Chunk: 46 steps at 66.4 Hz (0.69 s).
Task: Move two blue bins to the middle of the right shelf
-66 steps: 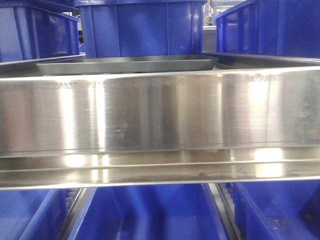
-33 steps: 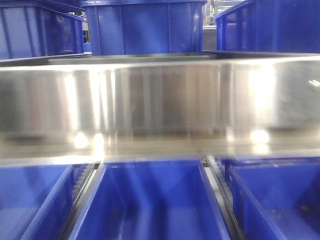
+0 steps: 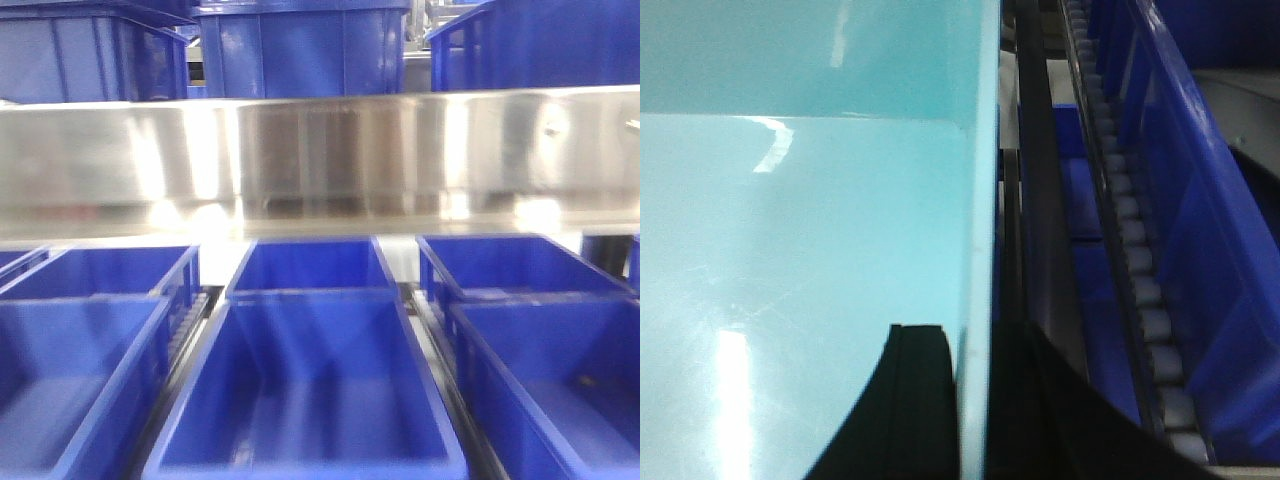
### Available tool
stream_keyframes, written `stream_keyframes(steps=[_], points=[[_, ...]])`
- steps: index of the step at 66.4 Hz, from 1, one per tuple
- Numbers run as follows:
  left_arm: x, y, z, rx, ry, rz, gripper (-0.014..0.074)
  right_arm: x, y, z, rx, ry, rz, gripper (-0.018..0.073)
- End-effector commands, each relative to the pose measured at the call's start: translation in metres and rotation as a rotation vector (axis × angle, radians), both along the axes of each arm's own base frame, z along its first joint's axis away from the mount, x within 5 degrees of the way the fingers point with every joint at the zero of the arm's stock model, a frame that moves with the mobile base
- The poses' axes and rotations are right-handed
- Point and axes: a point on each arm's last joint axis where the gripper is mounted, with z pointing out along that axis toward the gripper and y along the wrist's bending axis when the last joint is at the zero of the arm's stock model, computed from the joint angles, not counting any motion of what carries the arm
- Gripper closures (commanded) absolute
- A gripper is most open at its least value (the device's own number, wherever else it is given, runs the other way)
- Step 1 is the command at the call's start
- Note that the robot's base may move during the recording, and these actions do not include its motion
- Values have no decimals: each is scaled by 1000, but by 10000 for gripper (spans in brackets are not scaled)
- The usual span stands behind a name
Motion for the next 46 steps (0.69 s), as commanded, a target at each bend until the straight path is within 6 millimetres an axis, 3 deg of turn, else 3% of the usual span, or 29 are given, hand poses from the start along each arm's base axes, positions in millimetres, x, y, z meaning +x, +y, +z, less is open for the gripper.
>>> stream_keyframes(steps=[1, 46], points=[[-7, 3, 15, 7, -88, -32, 708, -1, -7, 13, -23, -99, -14, 724], [-7, 3, 15, 7, -88, -32, 708, -1, -7, 13, -23, -99, -14, 724]])
